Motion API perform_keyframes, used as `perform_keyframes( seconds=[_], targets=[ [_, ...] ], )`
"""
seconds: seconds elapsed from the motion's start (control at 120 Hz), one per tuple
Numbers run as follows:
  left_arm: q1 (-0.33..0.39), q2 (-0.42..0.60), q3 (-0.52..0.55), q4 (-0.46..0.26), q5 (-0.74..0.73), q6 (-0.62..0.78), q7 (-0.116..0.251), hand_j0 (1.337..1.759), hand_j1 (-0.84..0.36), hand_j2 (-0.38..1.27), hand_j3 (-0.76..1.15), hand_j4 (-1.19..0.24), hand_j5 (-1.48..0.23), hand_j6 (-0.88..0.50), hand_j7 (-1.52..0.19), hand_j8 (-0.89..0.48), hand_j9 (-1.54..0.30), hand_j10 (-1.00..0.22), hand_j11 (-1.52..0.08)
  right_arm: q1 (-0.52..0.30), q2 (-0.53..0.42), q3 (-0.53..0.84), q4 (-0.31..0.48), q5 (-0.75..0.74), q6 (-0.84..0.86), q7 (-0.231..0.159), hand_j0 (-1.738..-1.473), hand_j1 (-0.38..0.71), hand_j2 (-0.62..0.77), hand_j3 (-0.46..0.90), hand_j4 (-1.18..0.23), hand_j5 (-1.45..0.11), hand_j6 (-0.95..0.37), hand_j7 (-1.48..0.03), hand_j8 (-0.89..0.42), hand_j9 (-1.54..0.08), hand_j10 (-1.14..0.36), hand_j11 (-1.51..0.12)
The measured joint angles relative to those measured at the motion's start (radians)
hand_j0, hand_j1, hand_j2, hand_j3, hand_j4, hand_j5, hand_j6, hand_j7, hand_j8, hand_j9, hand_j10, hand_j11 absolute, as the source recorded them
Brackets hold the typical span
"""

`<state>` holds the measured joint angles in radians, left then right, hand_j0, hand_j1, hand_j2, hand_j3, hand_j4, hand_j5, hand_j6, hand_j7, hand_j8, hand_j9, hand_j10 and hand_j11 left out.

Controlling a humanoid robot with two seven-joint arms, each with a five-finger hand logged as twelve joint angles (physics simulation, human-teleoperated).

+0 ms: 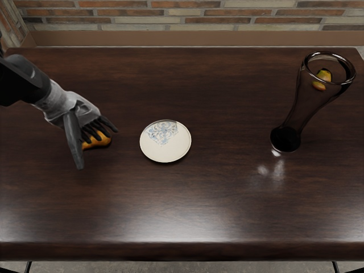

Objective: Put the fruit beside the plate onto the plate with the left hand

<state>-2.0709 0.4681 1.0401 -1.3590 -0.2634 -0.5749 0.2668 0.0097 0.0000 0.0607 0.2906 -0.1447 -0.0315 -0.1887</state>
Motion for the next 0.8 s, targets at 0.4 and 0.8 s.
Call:
perform_keyframes(
  seconds=[0.4,0.8],
  targets=[
    [-0.03,-0.009,-0.039,0.04,0.079,0.046,0.001,1.658,0.3,0.01,0.0,-0.04,-0.06,-0.04,-0.06,-0.04,-0.06,-0.04,-0.06,-0.012,0.0,-0.002,-0.005,-0.001,-0.008,0.0,-1.658,-0.35,0.0,0.0,0.0,0.0,0.0,0.0,0.0,0.0,0.0,0.0],
    [0.063,-0.31,0.026,-0.008,0.054,0.76,0.001,1.658,0.3,0.01,0.0,-0.04,-0.05,-0.04,-0.05,-0.04,-0.05,-0.04,-0.05,-0.012,0.0,-0.002,-0.005,-0.001,-0.009,0.0,-1.658,-0.35,0.0,0.0,0.0,0.0,0.0,0.0,0.0,0.0,0.0,0.0]
  ],
)
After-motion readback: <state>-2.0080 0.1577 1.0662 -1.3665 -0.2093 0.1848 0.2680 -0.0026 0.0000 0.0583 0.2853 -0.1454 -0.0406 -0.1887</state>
